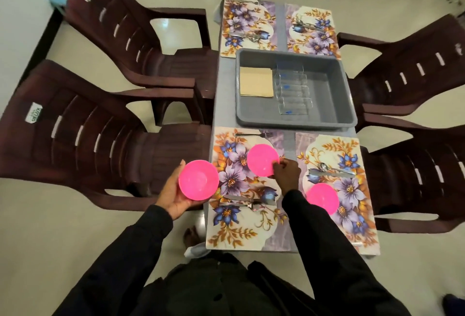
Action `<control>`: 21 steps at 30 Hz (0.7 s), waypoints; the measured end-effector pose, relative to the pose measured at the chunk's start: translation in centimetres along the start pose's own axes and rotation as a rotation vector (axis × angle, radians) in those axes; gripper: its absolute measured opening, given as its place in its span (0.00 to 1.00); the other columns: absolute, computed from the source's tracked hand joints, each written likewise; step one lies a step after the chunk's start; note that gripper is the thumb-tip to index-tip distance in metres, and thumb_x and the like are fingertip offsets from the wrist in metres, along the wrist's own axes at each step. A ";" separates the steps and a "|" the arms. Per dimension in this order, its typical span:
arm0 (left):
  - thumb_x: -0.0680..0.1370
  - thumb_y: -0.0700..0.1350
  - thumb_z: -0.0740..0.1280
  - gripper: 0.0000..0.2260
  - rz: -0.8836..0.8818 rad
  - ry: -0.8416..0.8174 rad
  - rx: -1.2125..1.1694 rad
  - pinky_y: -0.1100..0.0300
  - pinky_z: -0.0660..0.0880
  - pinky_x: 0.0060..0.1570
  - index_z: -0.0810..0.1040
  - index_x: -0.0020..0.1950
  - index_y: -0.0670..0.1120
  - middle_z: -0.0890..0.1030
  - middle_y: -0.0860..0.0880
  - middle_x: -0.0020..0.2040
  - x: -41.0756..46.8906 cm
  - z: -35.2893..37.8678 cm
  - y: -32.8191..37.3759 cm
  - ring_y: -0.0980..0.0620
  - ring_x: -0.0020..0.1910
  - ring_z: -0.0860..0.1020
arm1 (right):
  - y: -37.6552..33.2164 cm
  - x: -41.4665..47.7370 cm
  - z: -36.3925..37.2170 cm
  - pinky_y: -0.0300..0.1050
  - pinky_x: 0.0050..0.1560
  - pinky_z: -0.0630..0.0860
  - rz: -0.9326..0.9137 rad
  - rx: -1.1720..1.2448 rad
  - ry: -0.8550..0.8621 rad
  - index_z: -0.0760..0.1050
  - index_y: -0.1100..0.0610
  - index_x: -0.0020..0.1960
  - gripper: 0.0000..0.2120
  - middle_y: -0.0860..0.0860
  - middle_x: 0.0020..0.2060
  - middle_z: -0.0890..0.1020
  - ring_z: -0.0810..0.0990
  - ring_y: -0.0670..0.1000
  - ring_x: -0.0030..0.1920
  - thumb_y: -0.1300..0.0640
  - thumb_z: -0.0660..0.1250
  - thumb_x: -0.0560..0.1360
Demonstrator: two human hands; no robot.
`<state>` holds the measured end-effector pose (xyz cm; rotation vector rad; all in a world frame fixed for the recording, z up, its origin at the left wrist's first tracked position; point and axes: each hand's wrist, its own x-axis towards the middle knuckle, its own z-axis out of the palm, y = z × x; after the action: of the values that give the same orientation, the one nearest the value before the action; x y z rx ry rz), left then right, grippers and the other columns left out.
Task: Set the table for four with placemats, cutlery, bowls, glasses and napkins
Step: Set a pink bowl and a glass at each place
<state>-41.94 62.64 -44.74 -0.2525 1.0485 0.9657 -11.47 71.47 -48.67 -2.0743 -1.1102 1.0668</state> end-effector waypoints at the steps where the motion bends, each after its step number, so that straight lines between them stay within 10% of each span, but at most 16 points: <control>1: 0.78 0.59 0.70 0.26 0.008 0.007 0.000 0.28 0.75 0.58 0.75 0.71 0.46 0.77 0.36 0.68 -0.1 -0.2 0.1 0.33 0.66 0.76 | 0.7 0.9 0.3 0.60 0.35 0.84 0.030 -0.025 0.003 0.79 0.66 0.38 0.10 0.60 0.35 0.83 0.85 0.57 0.39 0.63 0.65 0.76; 12: 0.77 0.57 0.72 0.28 0.097 0.059 -0.052 0.24 0.70 0.62 0.73 0.73 0.48 0.74 0.35 0.70 -1.3 -3.1 1.1 0.29 0.67 0.74 | 5.2 5.4 1.5 0.60 0.47 0.84 0.147 -0.244 0.015 0.83 0.62 0.42 0.10 0.60 0.39 0.85 0.85 0.63 0.42 0.57 0.65 0.74; 21: 0.79 0.57 0.70 0.25 0.134 0.008 -0.098 0.24 0.70 0.62 0.74 0.72 0.47 0.76 0.35 0.68 -3.3 -6.1 4.8 0.30 0.65 0.76 | -4.1 -2.0 2.2 0.46 0.52 0.76 -0.133 -0.188 0.147 0.84 0.60 0.50 0.09 0.57 0.47 0.86 0.83 0.58 0.49 0.64 0.66 0.77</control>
<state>-49.87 59.98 -43.90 -0.2693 1.0365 1.1397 -15.75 72.03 -46.01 -2.1489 -1.2950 0.7588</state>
